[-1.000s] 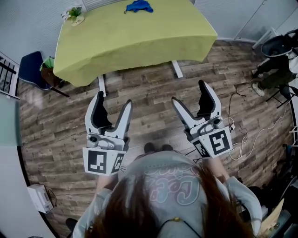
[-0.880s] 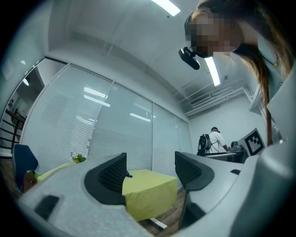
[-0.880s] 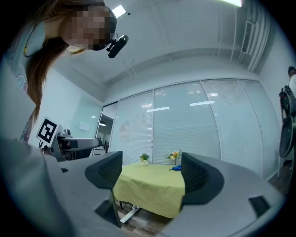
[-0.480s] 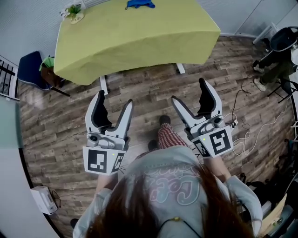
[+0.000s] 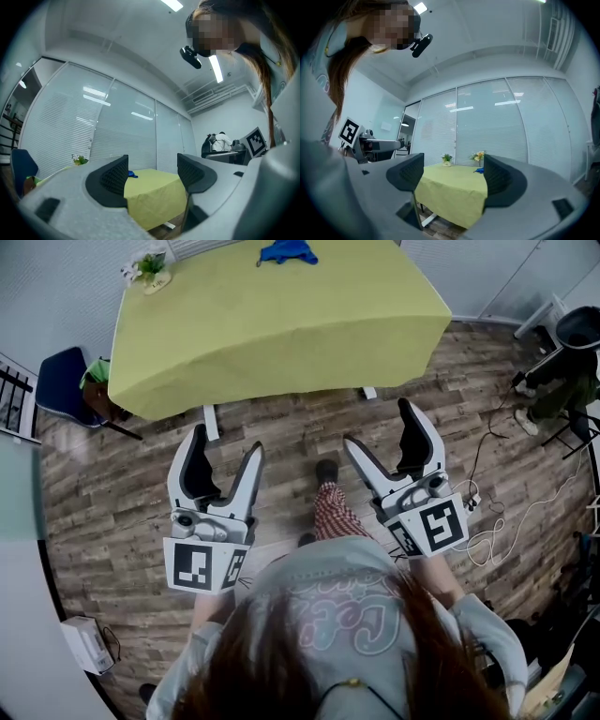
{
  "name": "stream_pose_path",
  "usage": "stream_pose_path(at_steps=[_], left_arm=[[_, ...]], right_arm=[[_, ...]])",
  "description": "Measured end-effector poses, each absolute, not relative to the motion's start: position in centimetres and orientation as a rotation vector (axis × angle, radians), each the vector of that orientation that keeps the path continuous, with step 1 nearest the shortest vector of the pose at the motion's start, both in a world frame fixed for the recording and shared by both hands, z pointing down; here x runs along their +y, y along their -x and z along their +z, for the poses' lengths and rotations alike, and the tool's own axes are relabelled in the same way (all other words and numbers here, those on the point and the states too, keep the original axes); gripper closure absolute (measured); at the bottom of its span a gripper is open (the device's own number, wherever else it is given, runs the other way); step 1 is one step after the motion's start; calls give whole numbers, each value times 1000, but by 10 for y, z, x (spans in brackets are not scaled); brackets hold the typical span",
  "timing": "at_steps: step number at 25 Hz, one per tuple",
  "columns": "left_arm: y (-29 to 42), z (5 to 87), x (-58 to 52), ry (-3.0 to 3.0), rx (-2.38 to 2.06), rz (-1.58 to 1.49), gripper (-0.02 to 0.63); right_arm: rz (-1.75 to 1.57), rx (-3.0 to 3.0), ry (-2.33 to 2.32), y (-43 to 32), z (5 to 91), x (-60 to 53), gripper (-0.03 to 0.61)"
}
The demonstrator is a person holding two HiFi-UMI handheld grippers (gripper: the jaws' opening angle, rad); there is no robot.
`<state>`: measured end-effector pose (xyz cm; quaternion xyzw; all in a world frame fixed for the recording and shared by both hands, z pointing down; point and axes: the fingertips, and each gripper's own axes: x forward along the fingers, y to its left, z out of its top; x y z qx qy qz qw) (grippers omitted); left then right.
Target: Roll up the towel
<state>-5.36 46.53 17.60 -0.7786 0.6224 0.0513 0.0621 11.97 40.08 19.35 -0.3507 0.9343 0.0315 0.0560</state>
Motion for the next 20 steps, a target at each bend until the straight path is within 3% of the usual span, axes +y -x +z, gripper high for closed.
stream_pose_path(at_steps=[20], left_arm=[[64, 168, 279, 2300, 1899, 144, 319]], right_arm=[[98, 2841, 1015, -114, 189, 206, 193]])
